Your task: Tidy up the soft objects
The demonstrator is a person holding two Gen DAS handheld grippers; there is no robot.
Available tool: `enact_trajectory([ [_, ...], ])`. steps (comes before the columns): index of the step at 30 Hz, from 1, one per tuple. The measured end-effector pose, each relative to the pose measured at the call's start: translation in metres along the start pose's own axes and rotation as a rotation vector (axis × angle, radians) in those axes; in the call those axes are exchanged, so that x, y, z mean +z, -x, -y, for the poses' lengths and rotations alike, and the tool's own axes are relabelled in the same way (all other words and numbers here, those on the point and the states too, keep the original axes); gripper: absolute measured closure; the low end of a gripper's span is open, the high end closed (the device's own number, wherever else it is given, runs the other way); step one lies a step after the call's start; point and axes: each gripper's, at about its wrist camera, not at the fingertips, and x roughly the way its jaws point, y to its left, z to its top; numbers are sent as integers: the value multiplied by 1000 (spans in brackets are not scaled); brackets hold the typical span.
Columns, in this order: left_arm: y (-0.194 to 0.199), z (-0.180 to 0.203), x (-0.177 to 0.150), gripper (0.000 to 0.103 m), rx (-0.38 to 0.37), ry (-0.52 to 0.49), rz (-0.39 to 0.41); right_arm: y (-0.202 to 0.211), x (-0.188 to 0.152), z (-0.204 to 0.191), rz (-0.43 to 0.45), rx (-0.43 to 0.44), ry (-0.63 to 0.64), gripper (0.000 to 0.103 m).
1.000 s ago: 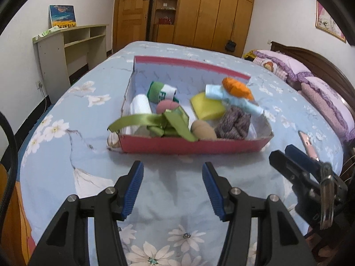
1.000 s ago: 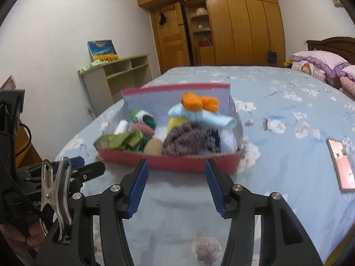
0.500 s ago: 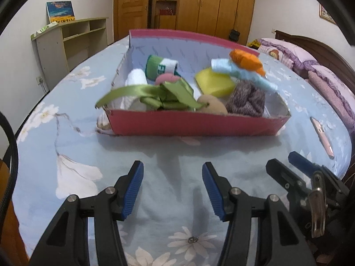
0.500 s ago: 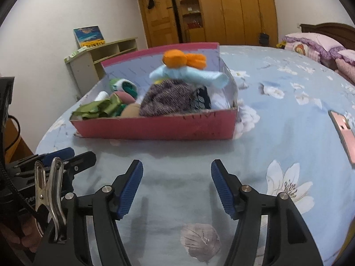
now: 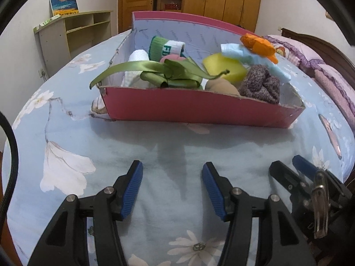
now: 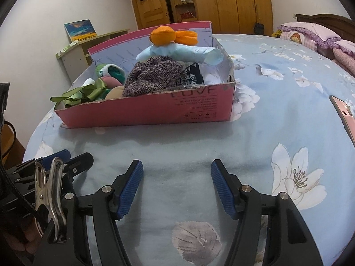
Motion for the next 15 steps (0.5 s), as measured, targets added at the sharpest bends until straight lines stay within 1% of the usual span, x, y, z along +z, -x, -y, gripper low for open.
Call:
enact_trajectory([
  [15, -4, 5, -3, 38, 6, -31, 3, -5, -4, -5, -11, -16, 25, 35],
])
